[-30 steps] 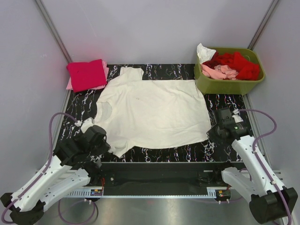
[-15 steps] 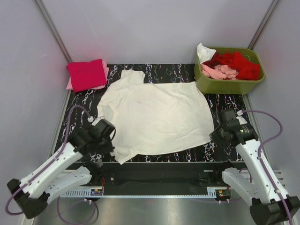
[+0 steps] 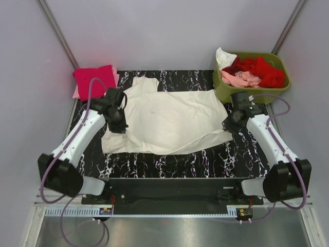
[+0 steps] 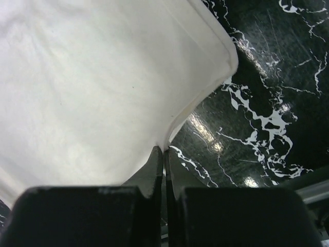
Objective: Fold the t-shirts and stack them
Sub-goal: Fold the tshirt
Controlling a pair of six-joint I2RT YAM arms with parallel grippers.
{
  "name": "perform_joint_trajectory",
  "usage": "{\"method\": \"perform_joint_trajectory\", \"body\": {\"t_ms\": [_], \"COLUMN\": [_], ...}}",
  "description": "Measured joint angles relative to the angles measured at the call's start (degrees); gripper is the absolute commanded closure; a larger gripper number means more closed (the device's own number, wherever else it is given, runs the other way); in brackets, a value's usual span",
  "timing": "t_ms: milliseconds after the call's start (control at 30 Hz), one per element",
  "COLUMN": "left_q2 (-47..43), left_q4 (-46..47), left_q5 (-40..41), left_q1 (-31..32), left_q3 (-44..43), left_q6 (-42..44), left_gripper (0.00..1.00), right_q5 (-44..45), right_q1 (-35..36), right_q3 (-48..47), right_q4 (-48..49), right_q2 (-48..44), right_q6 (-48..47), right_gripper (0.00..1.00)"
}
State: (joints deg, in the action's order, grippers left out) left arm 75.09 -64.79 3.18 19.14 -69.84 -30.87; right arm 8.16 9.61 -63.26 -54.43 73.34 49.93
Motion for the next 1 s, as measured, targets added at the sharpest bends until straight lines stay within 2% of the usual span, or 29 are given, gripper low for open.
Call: {"method": "perform_joint_trajectory", "body": {"t_ms": [267,633,900,1000], "left_q2": [15.67,27.34,36.94,42.62], "left_q4": [0.63,-2.08,-3.82,-5.09], "left_q5": [-2.69,-2.69,-0.61,1.22], "left_q1": [-3.41,-5.49,-6.45,-6.88], "left_q3": [-13.0,-25.0,-32.02,-37.48], "left_q6": [8.57,14.05,16.06,16.55], "left_gripper": [0.94,0.9,0.82,0.67], "right_q5": [-2.62,-4.02,-5.09,-5.55], "right_q1": [-3.15,-8.96,-9.51,-10.16], "right_q3": [-3.26,-5.84,-6.58,-7.85], "right_q4": [4.11,6.84,9.4,10.08], "right_q2": [10.82,16.11,23.23,27.08], "right_q6": [-2.27,-3.93,-4.11,-4.04], "right_gripper": [1.0,1.0,1.0,1.0]}}
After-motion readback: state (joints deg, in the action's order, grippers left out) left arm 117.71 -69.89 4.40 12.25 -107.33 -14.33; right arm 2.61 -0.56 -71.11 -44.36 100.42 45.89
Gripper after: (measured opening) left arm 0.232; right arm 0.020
